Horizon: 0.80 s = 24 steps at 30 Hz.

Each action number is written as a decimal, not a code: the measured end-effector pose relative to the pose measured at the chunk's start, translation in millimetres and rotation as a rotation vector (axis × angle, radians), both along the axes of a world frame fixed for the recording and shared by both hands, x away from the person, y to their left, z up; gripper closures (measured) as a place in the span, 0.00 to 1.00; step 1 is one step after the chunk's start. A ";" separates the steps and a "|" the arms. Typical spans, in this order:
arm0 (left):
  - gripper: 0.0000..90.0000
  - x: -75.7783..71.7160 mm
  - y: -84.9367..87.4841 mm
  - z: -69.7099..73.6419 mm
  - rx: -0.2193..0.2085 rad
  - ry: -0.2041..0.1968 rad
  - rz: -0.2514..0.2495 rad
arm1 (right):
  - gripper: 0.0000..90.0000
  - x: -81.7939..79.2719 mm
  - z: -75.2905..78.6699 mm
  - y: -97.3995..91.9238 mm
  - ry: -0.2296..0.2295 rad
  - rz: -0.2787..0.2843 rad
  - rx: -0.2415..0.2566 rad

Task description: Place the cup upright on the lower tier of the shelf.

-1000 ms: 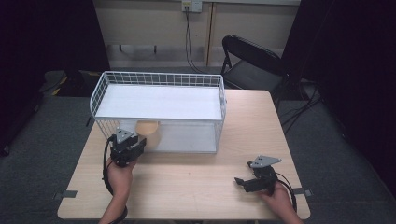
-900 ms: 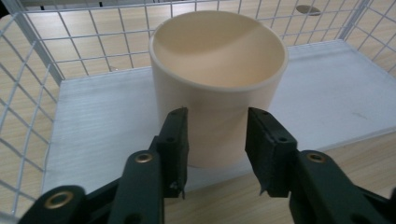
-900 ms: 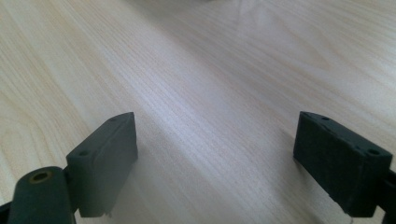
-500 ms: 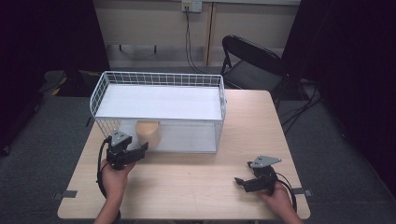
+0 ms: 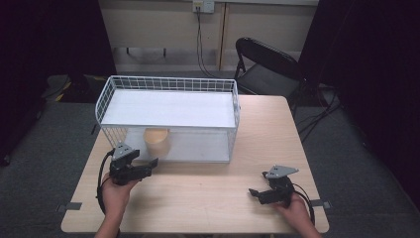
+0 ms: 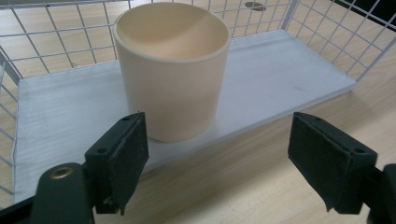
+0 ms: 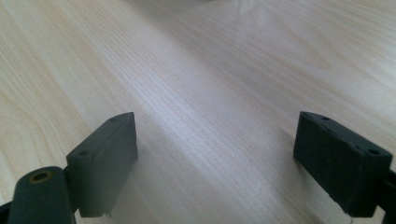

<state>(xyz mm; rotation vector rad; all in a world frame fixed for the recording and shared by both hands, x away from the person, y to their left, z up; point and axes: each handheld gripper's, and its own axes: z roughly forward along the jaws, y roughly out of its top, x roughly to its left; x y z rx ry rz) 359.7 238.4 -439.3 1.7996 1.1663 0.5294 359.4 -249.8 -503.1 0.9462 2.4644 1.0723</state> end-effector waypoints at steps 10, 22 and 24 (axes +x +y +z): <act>0.24 -8.3 10.3 -5.9 0.031 0.027 -0.038 | 0.14 0.0 0.0 0.0 0.000 0.000 0.000; 0.24 -24.1 31.8 -14.5 0.053 0.022 -0.054 | 0.14 0.0 0.0 0.0 -0.001 0.000 0.000; 0.24 -26.0 35.8 -17.3 0.042 0.034 -0.059 | 0.14 0.0 0.0 0.0 -0.001 0.000 0.000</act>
